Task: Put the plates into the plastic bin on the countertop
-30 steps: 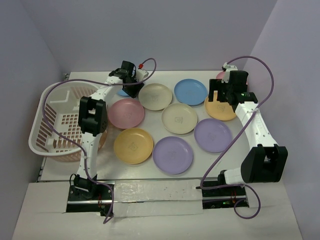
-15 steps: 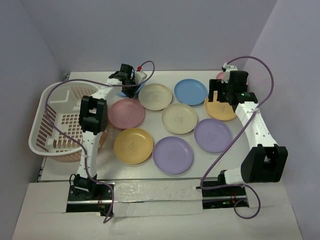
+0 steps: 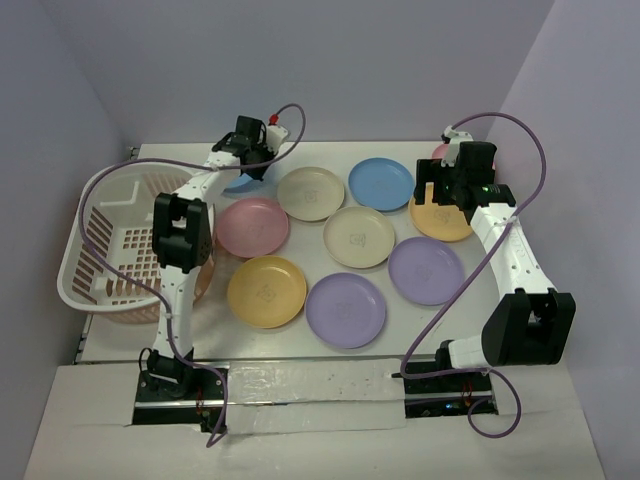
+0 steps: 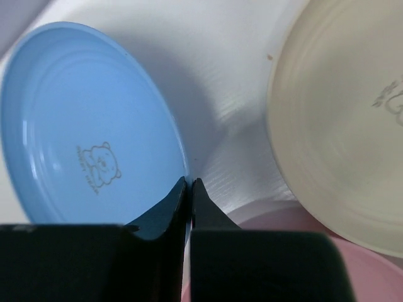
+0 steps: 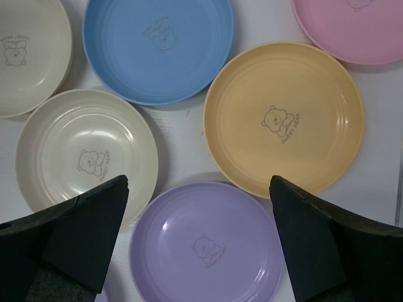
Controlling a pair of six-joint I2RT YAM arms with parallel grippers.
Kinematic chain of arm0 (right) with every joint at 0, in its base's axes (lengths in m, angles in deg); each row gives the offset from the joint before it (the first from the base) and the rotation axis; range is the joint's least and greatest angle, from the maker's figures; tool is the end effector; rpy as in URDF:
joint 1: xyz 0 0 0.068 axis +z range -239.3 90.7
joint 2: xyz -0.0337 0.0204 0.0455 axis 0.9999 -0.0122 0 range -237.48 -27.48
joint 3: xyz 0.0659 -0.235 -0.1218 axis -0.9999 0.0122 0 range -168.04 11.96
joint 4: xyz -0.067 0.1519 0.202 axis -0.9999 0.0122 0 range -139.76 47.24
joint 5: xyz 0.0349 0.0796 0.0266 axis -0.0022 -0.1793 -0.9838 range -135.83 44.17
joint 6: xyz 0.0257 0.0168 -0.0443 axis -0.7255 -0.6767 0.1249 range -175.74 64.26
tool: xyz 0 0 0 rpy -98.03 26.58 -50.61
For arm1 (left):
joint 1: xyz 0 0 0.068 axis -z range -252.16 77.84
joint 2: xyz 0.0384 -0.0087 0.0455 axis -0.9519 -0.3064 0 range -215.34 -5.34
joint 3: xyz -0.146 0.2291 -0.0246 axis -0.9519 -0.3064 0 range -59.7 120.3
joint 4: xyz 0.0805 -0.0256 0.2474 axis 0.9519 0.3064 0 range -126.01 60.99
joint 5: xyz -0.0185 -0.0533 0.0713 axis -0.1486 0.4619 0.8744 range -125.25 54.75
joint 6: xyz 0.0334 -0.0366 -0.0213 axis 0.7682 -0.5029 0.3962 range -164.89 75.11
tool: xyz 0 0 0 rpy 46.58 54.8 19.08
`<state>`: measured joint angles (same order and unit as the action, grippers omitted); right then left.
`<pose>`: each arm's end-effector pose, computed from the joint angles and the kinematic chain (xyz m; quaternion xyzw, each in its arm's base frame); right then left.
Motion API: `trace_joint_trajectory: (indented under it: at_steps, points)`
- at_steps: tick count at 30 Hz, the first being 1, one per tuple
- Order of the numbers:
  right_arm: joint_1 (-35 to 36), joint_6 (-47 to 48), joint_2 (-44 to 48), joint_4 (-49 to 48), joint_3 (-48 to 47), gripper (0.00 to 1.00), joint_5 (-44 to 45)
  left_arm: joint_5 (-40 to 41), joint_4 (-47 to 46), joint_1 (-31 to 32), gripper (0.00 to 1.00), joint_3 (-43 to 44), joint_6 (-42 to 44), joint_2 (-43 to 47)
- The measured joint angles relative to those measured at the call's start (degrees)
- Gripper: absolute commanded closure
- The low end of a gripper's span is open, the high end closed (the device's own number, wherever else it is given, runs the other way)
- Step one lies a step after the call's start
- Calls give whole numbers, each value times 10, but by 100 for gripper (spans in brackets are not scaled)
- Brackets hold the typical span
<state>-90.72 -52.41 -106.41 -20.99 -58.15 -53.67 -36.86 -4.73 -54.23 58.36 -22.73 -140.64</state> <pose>0.3071 -0.0026 0.3277 -0.0452 0.8945 0.0430 0.4426 0.5058 -0.1647 0.2017 0.3251 0.8768 0.0000 0.3543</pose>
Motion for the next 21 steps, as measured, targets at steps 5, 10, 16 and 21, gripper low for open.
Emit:
trace_joint_trajectory:
  at_steps: [5,10,16,21]
  points:
    - [0,12,0,-1,1,0,-9,-21,-10,0,100,17,-47,55]
    - [0,51,-1,-1,-2,0,-13,-93,-44,1,100,17,-126,163]
    - [1,94,-25,12,-42,0,-13,-112,-45,9,100,19,-190,299]
    - [21,160,-45,25,-67,1,-7,-75,27,1,100,-66,-187,433]
